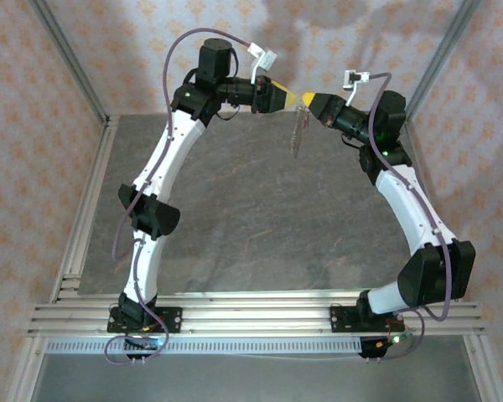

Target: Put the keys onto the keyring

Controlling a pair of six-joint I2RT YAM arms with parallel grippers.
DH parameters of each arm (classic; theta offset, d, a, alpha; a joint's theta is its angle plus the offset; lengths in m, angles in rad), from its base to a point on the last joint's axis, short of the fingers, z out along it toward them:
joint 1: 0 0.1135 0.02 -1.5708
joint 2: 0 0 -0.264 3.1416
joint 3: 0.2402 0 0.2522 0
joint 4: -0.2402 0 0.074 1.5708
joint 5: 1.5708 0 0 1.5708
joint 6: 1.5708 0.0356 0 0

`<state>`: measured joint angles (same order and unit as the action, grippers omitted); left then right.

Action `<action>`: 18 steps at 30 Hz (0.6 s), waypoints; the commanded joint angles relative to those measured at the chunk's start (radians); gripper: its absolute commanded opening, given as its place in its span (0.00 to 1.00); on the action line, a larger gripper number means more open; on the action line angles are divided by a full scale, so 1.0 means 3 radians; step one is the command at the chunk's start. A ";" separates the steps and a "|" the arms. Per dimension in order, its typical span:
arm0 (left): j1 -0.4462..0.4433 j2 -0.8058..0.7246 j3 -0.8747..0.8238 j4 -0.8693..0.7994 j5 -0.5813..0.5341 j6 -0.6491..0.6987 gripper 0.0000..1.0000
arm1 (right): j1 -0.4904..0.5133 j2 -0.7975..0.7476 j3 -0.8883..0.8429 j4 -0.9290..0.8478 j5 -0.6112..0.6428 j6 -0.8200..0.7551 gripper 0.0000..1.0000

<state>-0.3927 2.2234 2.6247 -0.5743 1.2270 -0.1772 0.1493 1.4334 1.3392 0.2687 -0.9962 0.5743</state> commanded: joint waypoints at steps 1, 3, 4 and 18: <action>-0.0024 0.0041 0.0054 -0.0049 0.0108 0.0060 0.39 | -0.0018 -0.0098 0.0128 -0.0017 -0.0079 -0.0153 0.00; -0.0043 0.0054 0.0061 -0.0039 0.0113 0.0049 0.39 | -0.0022 -0.0094 0.0114 -0.0009 -0.0078 -0.0152 0.00; -0.0048 0.0059 0.0057 -0.0041 0.0113 0.0051 0.39 | -0.0021 -0.0094 0.0110 -0.0006 -0.0078 -0.0153 0.00; -0.0126 0.0105 0.0059 0.0010 0.0103 0.0018 0.37 | -0.0022 -0.0098 0.0072 0.0015 -0.0056 -0.0147 0.00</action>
<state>-0.4210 2.2478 2.6247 -0.5804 1.2312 -0.1772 0.1493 1.4334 1.3396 0.2382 -0.9958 0.5449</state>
